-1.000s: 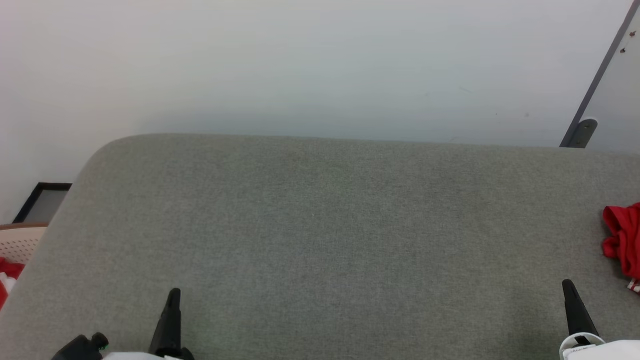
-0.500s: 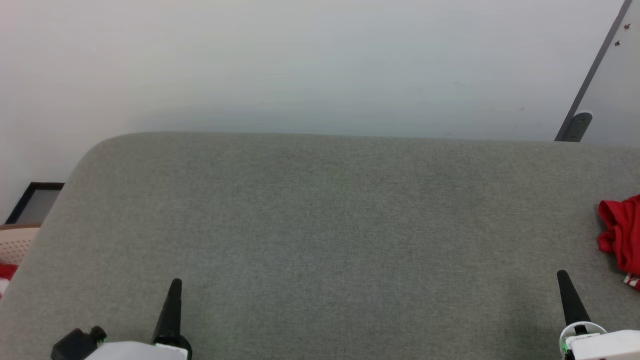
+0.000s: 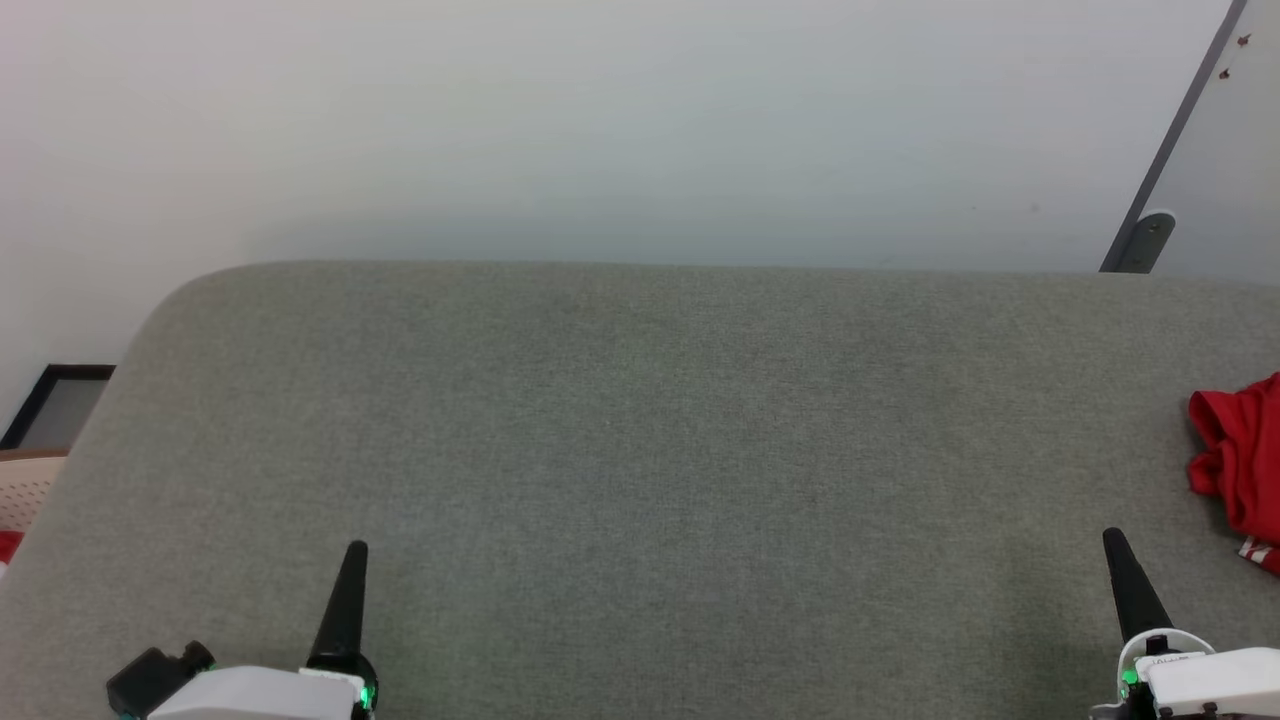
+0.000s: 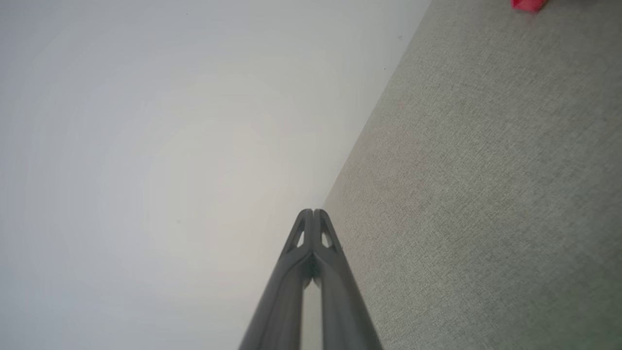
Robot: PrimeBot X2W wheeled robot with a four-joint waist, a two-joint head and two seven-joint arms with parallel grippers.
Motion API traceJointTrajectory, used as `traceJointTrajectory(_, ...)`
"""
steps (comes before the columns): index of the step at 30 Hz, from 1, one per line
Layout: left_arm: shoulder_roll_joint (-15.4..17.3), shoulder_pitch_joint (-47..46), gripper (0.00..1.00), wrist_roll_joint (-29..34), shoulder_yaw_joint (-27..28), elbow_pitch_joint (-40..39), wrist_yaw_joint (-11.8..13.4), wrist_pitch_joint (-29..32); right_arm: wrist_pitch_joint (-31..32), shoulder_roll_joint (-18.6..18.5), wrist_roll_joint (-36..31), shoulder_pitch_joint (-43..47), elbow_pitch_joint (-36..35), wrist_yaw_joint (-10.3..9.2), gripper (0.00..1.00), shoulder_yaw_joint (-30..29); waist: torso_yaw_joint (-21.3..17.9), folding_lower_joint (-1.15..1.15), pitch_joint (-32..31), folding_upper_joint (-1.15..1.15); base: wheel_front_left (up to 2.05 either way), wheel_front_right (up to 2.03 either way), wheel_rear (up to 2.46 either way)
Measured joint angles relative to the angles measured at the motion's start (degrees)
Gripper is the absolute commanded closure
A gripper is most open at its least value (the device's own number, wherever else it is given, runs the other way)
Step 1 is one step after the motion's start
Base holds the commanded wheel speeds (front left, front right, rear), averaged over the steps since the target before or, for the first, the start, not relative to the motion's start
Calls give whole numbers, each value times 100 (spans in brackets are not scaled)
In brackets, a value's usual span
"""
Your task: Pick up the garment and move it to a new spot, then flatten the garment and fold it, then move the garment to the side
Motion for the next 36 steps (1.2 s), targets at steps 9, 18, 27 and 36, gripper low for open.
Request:
traceJointTrajectory(9, -33, -109, 100, -435, 33, 42, 0, 122, 124, 43, 374, -103, 22, 0, 100, -23, -47, 0, 31, 0, 0, 0, 0)
traceJointTrajectory(18, -55, -214, 100, -843, 67, 88, 0, 237, 241, 91, 727, -177, 49, 0, 100, -47, -95, 0, 62, 0, 0, 0, 0)
traceJointTrajectory(27, -79, -301, 100, -1215, 98, 137, 0, 347, 339, 138, 1060, -237, 75, 0, 100, -66, -143, 0, 93, 0, 0, 0, 0)
traceJointTrajectory(36, -102, -383, 100, -1557, 133, 172, 0, 447, 423, 183, 1369, -321, 96, -1, 100, -82, -190, 0, 124, 0, 0, 0, 0)
